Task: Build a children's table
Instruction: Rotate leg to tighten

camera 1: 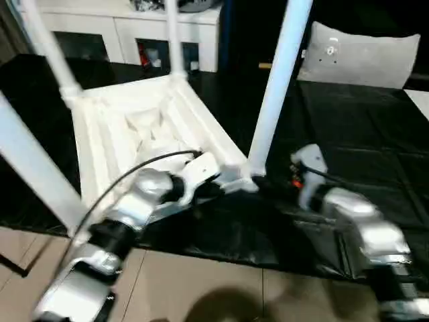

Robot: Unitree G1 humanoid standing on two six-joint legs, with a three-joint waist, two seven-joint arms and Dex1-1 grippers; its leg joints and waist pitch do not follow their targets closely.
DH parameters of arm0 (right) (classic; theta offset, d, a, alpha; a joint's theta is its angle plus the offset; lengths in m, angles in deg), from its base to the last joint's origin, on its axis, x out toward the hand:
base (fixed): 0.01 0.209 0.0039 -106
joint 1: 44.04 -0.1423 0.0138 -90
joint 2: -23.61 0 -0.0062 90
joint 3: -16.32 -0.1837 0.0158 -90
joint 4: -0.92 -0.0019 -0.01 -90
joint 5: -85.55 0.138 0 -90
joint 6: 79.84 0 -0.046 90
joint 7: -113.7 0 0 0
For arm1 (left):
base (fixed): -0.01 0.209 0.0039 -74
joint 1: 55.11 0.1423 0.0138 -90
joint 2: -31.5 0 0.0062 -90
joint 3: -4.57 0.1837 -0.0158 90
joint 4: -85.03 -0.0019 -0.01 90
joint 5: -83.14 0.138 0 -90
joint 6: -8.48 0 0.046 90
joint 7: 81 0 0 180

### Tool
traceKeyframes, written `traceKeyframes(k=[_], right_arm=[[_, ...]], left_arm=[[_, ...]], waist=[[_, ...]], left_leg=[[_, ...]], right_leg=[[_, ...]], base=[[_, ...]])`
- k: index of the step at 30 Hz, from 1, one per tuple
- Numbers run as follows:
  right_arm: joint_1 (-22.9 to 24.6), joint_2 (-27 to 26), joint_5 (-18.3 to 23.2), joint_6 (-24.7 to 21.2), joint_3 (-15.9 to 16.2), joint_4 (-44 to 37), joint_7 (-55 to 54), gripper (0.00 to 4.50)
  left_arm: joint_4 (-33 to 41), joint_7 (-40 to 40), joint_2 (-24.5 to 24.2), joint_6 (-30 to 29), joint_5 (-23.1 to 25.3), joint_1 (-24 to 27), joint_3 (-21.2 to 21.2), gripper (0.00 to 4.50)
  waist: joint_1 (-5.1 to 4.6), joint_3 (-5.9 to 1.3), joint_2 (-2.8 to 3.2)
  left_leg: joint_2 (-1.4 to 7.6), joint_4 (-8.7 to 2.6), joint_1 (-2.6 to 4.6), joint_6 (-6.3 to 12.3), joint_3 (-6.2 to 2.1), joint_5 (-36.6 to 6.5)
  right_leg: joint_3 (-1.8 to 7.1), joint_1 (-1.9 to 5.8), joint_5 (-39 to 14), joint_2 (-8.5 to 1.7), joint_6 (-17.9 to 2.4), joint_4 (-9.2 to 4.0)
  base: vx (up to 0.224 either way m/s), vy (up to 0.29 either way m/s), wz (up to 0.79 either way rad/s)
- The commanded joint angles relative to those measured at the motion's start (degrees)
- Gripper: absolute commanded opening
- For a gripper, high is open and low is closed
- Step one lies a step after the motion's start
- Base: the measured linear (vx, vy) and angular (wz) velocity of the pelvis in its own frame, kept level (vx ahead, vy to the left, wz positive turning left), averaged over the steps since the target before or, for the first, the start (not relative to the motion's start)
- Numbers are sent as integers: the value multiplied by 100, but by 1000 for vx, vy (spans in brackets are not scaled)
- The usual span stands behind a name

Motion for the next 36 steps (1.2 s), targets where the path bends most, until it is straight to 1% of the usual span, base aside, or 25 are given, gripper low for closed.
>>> traceKeyframes(k=[1, 3, 4, 5, 6, 7, 8, 9, 10, 11, 12, 13, 14, 15, 16, 17, 19, 21, 25, 26, 27, 29, 32, 33, 36], right_arm=[[9, 171, 112, 120, 106, -169, 511, 394], [40, 352, 204, 170, 195, -236, 922, 394], [73, 487, 315, 129, 297, -306, 1338, 394], [85, 560, 376, 106, 355, -335, 1569, 394], [84, 601, 409, 97, 388, -336, 1695, 394], [70, 632, 416, 146, 442, -313, 1834, 394], [32, 647, 452, 138, 515, -265, 2042, 394], [30, 647, 453, 137, 518, -264, 2051, 378], [18, 644, 471, 124, 540, -253, 2138, 378], [-31, 626, 536, 19, 578, -210, 2353, 378], [-49, 620, 557, -37, 598, -202, 2408, 365], [-55, 618, 564, -56, 605, -199, 2426, 349], [-90, 620, 622, -156, 649, -172, 2541, 343], [-106, 627, 647, -188, 666, -154, 2584, 343], [-122, 629, 657, -214, 685, -134, 2615, 328], [-135, 641, 672, -230, 707, -116, 2658, 328], [-165, 655, 683, -256, 749, -74, 2741, 306], [-211, 658, 672, -303, 783, -10, 2830, 292], [-231, 656, 674, -352, 780, 16, 2890, 253], [-240, 666, 689, -391, 789, 24, 2926, 239], [-241, 669, 694, -399, 791, 26, 2932, 239], [-237, 665, 694, -408, 788, 31, 2938, 224], [-161, 601, 768, -516, 741, -60, 2858, 218], [-25, 506, 842, -628, 715, -268, 2687, 217], [99, 379, 860, -762, 684, -451, 2386, 216]], left_arm=[[197, 588, -90, 290, 45, 57, 323, 0], [154, 845, -195, 534, 90, 47, 422, 0], [140, 1124, -292, 754, 111, 43, 519, 0], [133, 1288, -342, 873, 117, 40, 569, 0], [128, 1395, -366, 935, 111, 37, 593, 0], [159, 1538, -402, 960, 94, 38, 628, 0], [232, 1813, -462, 1024, 36, 47, 694, 0], [235, 1824, -465, 1025, 34, 47, 696, 0], [264, 1916, -490, 1035, 19, 50, 722, 0], [279, 2093, -526, 1121, 29, 22, 787, 0], [283, 2127, -537, 1142, 43, 11, 807, 0], [284, 2138, -540, 1148, 47, 7, 814, 0], [262, 2181, -547, 1208, 72, -18, 836, 0], [239, 2190, -546, 1250, 88, -36, 845, 0], [214, 2198, -544, 1268, 99, -55, 852, 0], [174, 2219, -543, 1315, 113, -76, 854, 0], [99, 2260, -532, 1385, 135, -109, 842, 0], [20, 2295, -517, 1432, 171, -146, 829, 0], [-51, 2275, -519, 1463, 197, -169, 813, 0], [-94, 2271, -533, 1486, 202, -170, 811, 0], [-108, 2265, -539, 1495, 204, -168, 812, 0], [-130, 2268, -543, 1488, 198, -162, 803, 0], [-145, 2189, -513, 1358, 148, -134, 711, 0], [-99, 1927, -449, 1117, 125, -109, 591, 0], [-19, 1651, -358, 789, 73, -81, 461, 0]], waist=[[31, -341, -32], [51, -341, -31], [74, -341, -65], [105, -338, -49], [105, -338, -49], [153, -342, -55], [175, -342, -57], [195, -343, -54], [195, -343, -54], [220, -341, -73], [230, -340, -65], [240, -340, -64], [255, -339, -78], [262, -341, -74], [269, -337, -76], [283, -340, -74], [280, -345, -82], [276, -345, -76], [280, -346, -78], [276, -340, -91], [279, -344, -86], [283, -348, -89], [280, -341, -87], [282, -333, -74], [271, -320, -84]], left_leg=[[252, -388, -3, 356, -60, -1057], [256, -384, -4, 364, -54, -1012], [263, -390, 2, 408, -57, -1017], [279, -392, -4, 450, -62, -1001], [279, -392, -4, 450, -62, -1001], [294, -389, 19, 445, -49, -971], [298, -392, 17, 426, -43, -945], [310, -395, 19, 400, -44, -939], [310, -395, 19, 400, -44, -939], [306, -396, 22, 379, -42, -944], [310, -401, 19, 374, -44, -946], [313, -398, 17, 362, -40, -939], [308, -399, 21, 352, -40, -928], [306, -397, 18, 355, -41, -929], [307, -396, 17, 350, -36, -946], [307, -400, 13, 329, -43, -917], [297, -393, 6, 312, -40, -890], [291, -394, 6, 301, -42, -898], [295, -393, 7, 285, -43, -900], [291, -397, 4, 278, -45, -915], [292, -396, 9, 271, -45, -910], [291, -390, 7, 278, -41, -888], [290, -394, 7, 274, -42, -889], [294, -402, 13, 261, -42, -914], [288, -414, 12, 211, -51, -1000]], right_leg=[[254, 307, -1654, -440, -1029, -495], [257, 306, -1554, -442, -1085, -481], [250, 317, -1541, -442, -1087, -481], [258, 322, -1489, -450, -1083, -467], [258, 322, -1489, -450, -1083, -467], [255, 298, -1470, -457, -1124, -457], [255, 296, -1427, -458, -1160, -445], [254, 295, -1401, -464, -1186, -437], [254, 295, -1401, -464, -1186, -437], [252, 297, -1425, -468, -1195, -429], [252, 299, -1443, -471, -1191, -428], [253, 295, -1443, -472, -1188, -427], [252, 298, -1465, -469, -1175, -429], [250, 300, -1481, -470, -1175, -427], [255, 295, -1520, -473, -1154, -436], [253, 299, -1562, -478, -1121, -437], [250, 303, -1541, -474, -1106, -434], [246, 304, -1599, -470, -1073, -445], [243, 304, -1623, -475, -1074, -446], [243, 302, -1678, -471, -1049, -452], [242, 303, -1692, -471, -1043, -449], [246, 302, -1666, -473, -1035, -449], [242, 299, -1715, -468, -1023, -451], [244, 288, -1749, -466, -1011, -465], [247, 288, -1980, -473, -951, -478]], base=[[0, 0, 0], [0, 0, 0], [0, 0, 0], [0, 0, 0], [0, 0, 0], [0, 0, 0], [0, 0, 0], [0, 0, 0], [0, 0, 0], [0, 0, 0], [0, 0, 0], [0, 0, 0], [0, 0, 0], [0, 0, 0], [0, 0, 0], [0, 0, 0], [0, 0, 0], [0, 0, 0], [0, 0, 0], [0, 0, 0], [0, 0, 0], [0, 0, 0], [0, 0, 0], [0, 0, 0], [0, 0, 0]])
